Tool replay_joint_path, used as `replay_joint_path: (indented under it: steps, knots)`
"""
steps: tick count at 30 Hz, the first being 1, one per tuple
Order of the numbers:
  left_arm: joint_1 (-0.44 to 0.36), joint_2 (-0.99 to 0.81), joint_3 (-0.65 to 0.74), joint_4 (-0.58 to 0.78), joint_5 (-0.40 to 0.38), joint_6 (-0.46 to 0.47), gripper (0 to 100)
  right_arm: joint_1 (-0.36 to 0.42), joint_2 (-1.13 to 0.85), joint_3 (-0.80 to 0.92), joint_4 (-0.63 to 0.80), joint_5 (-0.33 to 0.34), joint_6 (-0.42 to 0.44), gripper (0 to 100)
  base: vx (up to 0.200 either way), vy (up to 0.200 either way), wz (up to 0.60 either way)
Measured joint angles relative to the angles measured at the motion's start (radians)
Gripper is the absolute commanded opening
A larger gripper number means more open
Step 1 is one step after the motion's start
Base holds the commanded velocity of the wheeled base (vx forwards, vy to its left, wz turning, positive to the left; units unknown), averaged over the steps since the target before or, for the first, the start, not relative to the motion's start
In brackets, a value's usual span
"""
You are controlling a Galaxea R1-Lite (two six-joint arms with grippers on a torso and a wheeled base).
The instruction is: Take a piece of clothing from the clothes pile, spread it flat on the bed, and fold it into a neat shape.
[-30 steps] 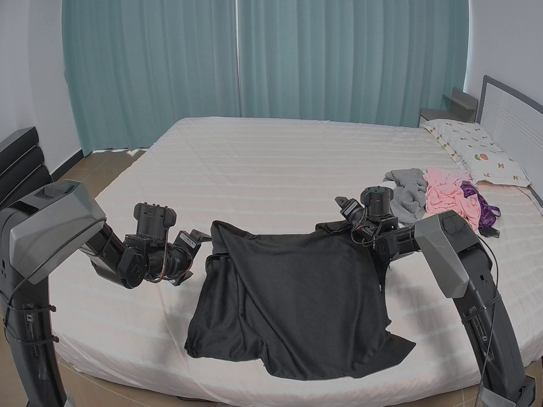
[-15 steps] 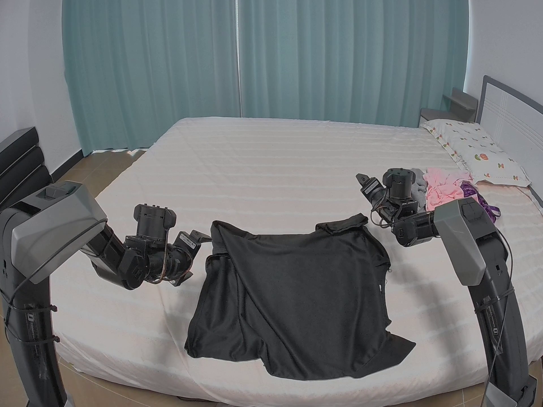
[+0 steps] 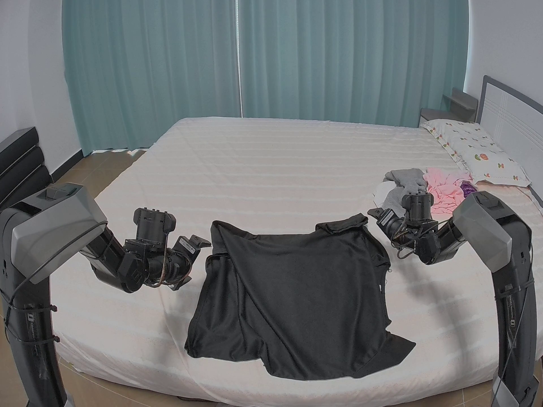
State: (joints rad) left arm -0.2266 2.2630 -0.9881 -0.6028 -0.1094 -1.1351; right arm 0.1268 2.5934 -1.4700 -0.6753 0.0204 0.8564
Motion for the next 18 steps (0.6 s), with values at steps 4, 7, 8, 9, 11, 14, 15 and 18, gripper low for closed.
replay_joint_path:
  steps: [4,7,8,9,11,14,15,18]
  knots:
    - [0.001,0.0,0.005,0.0,0.0,0.004,100,-0.018,-0.037,0.086,-0.023,0.041,-0.045,100,0.0,0.0,0.0]
    - [0.001,0.0,0.007,0.0,0.001,0.005,100,-0.026,-0.051,0.126,-0.025,0.057,-0.076,100,0.0,0.0,0.0]
    - [0.001,0.0,0.007,0.0,0.0,0.005,100,-0.026,-0.052,0.136,-0.026,0.062,-0.086,100,0.0,0.0,0.0]
    - [0.001,0.0,0.007,0.0,0.0,0.005,100,-0.026,-0.051,0.142,-0.026,0.066,-0.094,100,0.0,0.0,0.0]
    - [0.001,0.0,0.007,0.0,0.001,0.005,100,-0.025,-0.048,0.15,-0.025,0.07,-0.106,100,0.0,0.0,0.0]
    - [0.001,0.0,0.007,-0.001,0.001,0.006,100,-0.024,-0.036,0.154,-0.026,0.071,-0.129,0,0.0,0.0,0.0]
    - [0.001,0.0,0.007,-0.001,0.001,0.006,100,-0.023,-0.032,0.155,-0.025,0.071,-0.138,0,0.0,0.0,0.0]
    - [0.001,0.0,0.006,-0.001,0.001,0.006,100,-0.022,-0.014,0.154,-0.025,0.069,-0.171,0,0.0,0.0,0.0]
